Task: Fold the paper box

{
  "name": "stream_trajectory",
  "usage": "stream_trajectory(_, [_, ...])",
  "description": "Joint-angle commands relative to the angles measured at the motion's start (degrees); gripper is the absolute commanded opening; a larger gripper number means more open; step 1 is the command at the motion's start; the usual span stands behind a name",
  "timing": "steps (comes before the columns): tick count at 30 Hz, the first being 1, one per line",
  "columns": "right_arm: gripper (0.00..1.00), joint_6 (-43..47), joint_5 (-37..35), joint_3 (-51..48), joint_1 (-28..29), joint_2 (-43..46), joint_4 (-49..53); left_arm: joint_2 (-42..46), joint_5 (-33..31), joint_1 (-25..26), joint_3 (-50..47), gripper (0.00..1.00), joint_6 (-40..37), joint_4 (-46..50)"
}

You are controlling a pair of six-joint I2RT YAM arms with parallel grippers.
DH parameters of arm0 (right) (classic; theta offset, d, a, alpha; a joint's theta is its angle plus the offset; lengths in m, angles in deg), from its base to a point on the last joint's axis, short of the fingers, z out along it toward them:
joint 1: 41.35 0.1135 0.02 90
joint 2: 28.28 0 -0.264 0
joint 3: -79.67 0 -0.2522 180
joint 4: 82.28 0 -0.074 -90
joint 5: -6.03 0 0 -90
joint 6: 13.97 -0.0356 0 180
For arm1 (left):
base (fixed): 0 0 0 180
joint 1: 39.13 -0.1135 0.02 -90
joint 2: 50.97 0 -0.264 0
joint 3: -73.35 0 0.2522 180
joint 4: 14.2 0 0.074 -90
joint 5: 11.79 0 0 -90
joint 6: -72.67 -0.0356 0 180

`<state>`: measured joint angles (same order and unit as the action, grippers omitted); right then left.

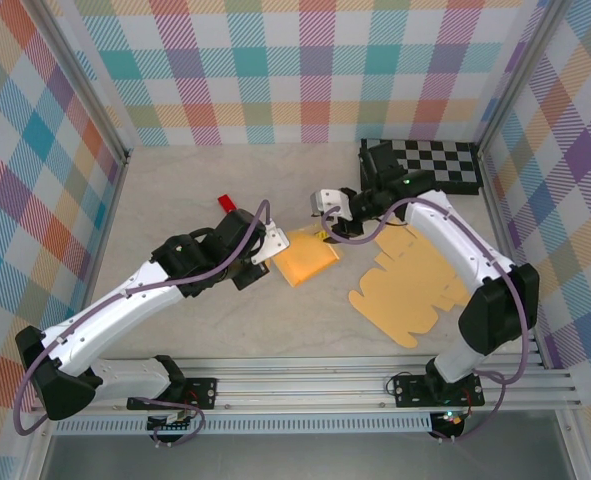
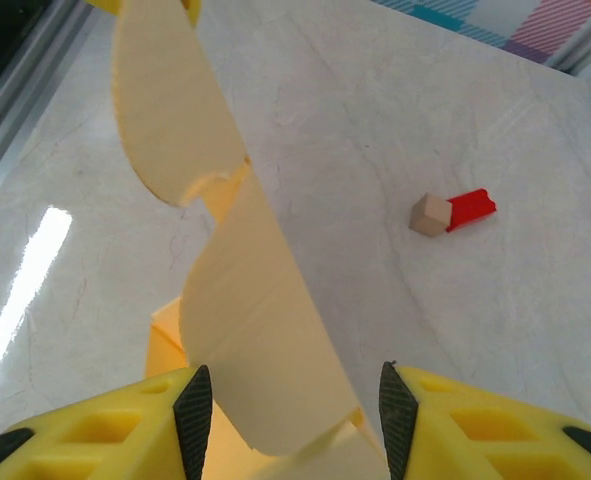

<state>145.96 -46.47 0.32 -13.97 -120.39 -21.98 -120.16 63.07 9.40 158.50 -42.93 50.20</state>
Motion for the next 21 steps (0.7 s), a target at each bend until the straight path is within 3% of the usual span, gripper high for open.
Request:
stream_trajectory(1, [0.5,0.3,1.89,-0.89,1.93,-1.88,0.05,-0.05,0.08,1.04,0.38,0.0,-0.5,-1.77])
stream_trajectory(17, [0.47,0.18,4.85,1.0,5.26,-4.44,0.68,-1.1,2.58,2.19,1.03,0.0,0.22,-3.52])
stream_trajectory(20, [0.43,0.77,5.07,1.25,5.79,-4.49,1.24,-1.37,2.38,2.49,1.02,0.0,0.03,-3.77])
stream_trajectory(21, [0.35,0.97,5.36,1.48,5.83,-4.59,1.57,-1.4,2.25,2.46,1.02,0.0,-0.05,-3.87])
